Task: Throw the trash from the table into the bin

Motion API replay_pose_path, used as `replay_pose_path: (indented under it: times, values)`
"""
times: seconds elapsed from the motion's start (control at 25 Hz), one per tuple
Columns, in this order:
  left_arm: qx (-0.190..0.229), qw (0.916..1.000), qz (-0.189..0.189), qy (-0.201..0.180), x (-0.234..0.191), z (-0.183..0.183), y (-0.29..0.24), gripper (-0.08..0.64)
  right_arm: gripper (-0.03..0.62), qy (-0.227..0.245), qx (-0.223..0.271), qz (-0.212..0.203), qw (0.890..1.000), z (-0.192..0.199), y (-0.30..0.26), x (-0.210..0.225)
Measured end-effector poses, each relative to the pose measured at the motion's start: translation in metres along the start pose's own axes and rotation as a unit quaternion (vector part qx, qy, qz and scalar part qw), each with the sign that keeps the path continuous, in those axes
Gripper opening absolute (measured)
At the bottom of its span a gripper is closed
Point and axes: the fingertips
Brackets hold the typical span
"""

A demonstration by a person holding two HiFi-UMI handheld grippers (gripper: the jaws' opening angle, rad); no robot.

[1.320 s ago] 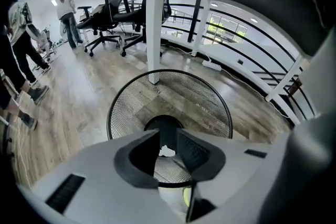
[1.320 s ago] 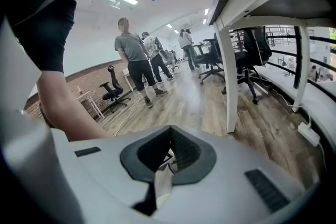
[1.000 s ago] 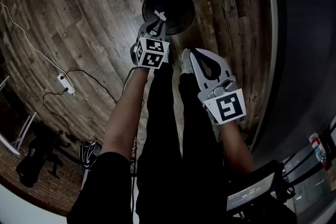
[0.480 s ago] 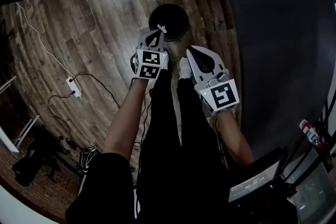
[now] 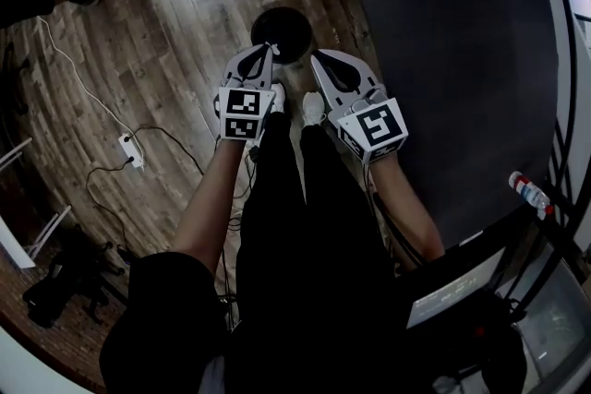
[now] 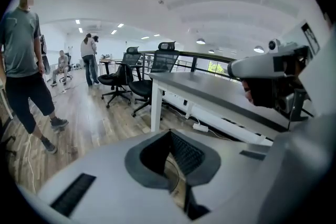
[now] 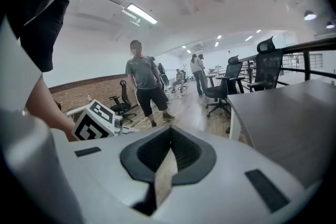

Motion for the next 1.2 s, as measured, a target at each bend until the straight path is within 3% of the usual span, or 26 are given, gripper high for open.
replay_pose_path:
  times: [0.2,0.64,1.2]
  values:
    - [0.046,0.9989,-0.008,0.001,0.016,-0.052,0.044,0.011,0.006,0.041,0.017,0.002,0.999,-0.04,0.03,-0.01]
    - [0.132,0.9906,-0.03,-0.014,0.043,-0.146,0.134,0.011,0.006,0.053,0.07,-0.014,0.996,-0.113,0.089,-0.033]
    - [0.157,0.9858,-0.06,-0.001,0.042,-0.163,0.183,0.011,0.006,0.056,0.076,-0.011,0.995,-0.13,0.115,-0.028]
Point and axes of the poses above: the fingertips, and each gripper's own axes: y backward along the fingers, x to its right, z out of its underside
